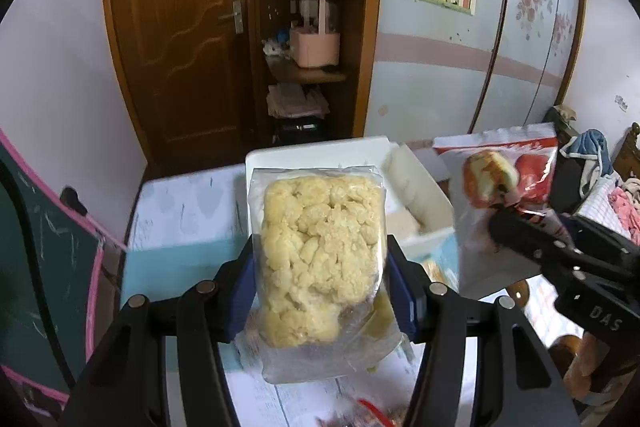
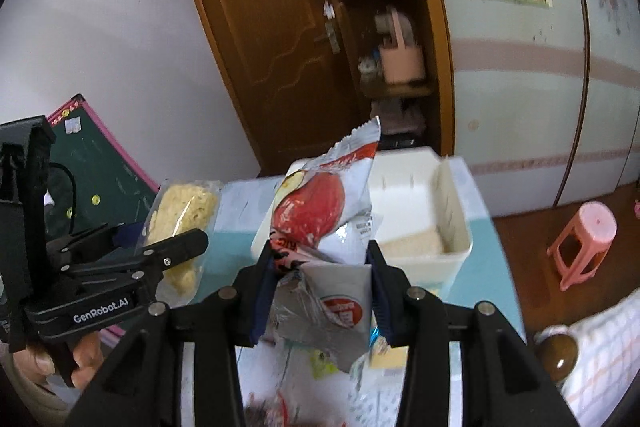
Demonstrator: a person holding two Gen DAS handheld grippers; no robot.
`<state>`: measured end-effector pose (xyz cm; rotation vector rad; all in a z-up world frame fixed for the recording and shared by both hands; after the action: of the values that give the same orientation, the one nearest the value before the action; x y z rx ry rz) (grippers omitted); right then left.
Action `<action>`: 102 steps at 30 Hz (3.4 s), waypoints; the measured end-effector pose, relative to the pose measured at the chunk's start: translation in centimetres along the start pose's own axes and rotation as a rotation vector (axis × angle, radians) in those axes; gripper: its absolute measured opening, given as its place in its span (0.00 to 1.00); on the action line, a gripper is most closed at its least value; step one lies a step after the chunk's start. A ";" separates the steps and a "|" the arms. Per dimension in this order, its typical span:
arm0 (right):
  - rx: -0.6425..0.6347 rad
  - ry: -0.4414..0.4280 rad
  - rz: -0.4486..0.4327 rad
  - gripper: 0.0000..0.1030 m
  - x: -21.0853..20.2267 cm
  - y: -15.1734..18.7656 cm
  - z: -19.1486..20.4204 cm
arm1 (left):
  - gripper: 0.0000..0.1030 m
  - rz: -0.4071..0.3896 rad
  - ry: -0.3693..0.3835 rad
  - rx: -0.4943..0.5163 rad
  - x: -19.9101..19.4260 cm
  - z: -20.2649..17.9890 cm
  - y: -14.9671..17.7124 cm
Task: Organize snacks
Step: 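Carry both bags over the white tray and open both tools to drop them, then move both tools back down to the snacks on the tablecloth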
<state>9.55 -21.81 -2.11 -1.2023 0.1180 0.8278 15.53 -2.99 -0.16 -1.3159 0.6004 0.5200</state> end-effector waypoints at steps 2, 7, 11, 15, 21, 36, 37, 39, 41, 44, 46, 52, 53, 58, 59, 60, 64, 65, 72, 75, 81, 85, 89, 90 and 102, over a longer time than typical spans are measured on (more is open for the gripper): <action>-0.026 0.013 -0.022 0.41 -0.1 -1.4 0.0 | 0.55 -0.009 -0.003 0.001 0.3 0.0 -1.6; -0.060 0.041 -0.071 0.41 0.3 -4.4 -0.4 | 0.55 -0.037 -0.019 0.022 1.4 -0.6 -4.9; -0.032 0.050 -0.084 0.41 2.2 -6.6 -1.7 | 0.55 -0.051 -0.042 0.034 3.3 -1.3 -7.3; 0.009 0.071 -0.082 0.41 4.6 -8.1 -3.5 | 0.55 -0.029 -0.036 0.029 6.2 -1.9 -9.1; 0.022 0.135 -0.054 0.44 8.1 -9.2 -5.9 | 0.55 0.019 -0.037 0.019 11.0 -3.0 -9.9; 0.049 0.177 0.050 0.56 10.4 -8.0 -7.1 | 0.93 0.077 -0.086 0.041 13.1 -3.3 -8.4; 0.049 0.179 0.052 0.56 10.4 -8.1 -7.1 | 0.93 0.074 -0.086 0.043 12.8 -3.3 -8.3; 0.046 0.176 0.053 0.56 10.0 -8.1 -6.6 | 0.93 0.070 -0.087 0.041 12.1 -3.1 -8.0; 0.043 0.173 0.049 0.56 9.5 -8.0 -6.0 | 0.93 0.065 -0.086 0.038 11.3 -3.1 -7.8; 0.047 0.177 0.044 0.56 8.7 -8.1 -5.4 | 0.93 0.058 -0.089 0.039 10.3 -3.0 -7.7; 0.051 0.179 0.040 0.56 8.2 -8.2 -5.0 | 0.93 0.054 -0.091 0.043 9.5 -3.1 -7.5; 0.052 0.182 0.029 0.56 6.3 -8.2 -3.8 | 0.93 0.030 -0.099 0.053 6.9 -3.1 -7.3; 0.049 0.184 0.028 0.56 6.0 -8.1 -3.6 | 0.93 0.027 -0.099 0.053 6.5 -3.0 -7.2; 0.029 0.198 0.024 0.56 4.2 -7.6 -2.2 | 0.93 0.019 -0.103 0.045 4.4 -2.6 -6.6; 0.026 0.197 0.023 0.56 3.9 -7.5 -2.0 | 0.93 0.018 -0.103 0.044 4.0 -2.5 -6.5; 0.024 0.197 0.025 0.56 3.6 -7.4 -1.7 | 0.93 0.018 -0.105 0.042 3.6 -2.4 -6.3; 0.013 0.195 0.024 0.56 2.3 -6.8 -0.7 | 0.93 0.008 -0.113 0.037 2.0 -1.9 -5.7; 0.010 0.195 0.023 0.56 1.9 -6.6 -0.4 | 0.93 0.004 -0.115 0.038 1.6 -1.8 -5.5; 0.014 0.173 0.014 0.62 -0.3 -4.9 0.8 | 0.93 -0.006 -0.115 0.051 -0.5 -1.4 -3.6; 0.021 0.170 0.016 0.64 -1.1 -3.3 1.0 | 0.93 0.005 -0.105 0.063 -1.0 -1.1 -1.8; 0.027 0.148 0.075 0.64 -1.8 1.9 1.2 | 0.93 0.076 -0.069 0.099 -0.4 -0.8 3.9; 0.022 0.141 0.145 0.64 -1.1 6.2 1.1 | 0.93 0.147 -0.029 0.149 1.1 -1.2 8.9; 0.034 0.125 0.235 0.64 0.2 10.8 0.8 | 0.93 0.211 0.011 0.242 2.7 -2.3 14.2; 0.042 0.121 0.251 0.64 0.5 11.7 0.6 | 0.93 0.226 0.024 0.267 3.1 -2.7 15.5; 0.241 0.050 0.417 0.64 3.6 20.5 -2.5 | 0.93 0.298 0.201 0.541 5.7 -5.2 24.1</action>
<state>0.24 -19.83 -20.74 -0.9823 0.5087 1.1117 3.24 -3.62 -22.22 -0.7700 1.0332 0.4265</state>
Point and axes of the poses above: each gripper's, at about its wrist camera, not at the fingertips, and x roughly the way its jaws point, z to its left, y to its underside, the point moved 2 cm from there along x, roughly the way its jaws point, and after that the axes turned 15 degrees about -y, right-handed, at the moved point
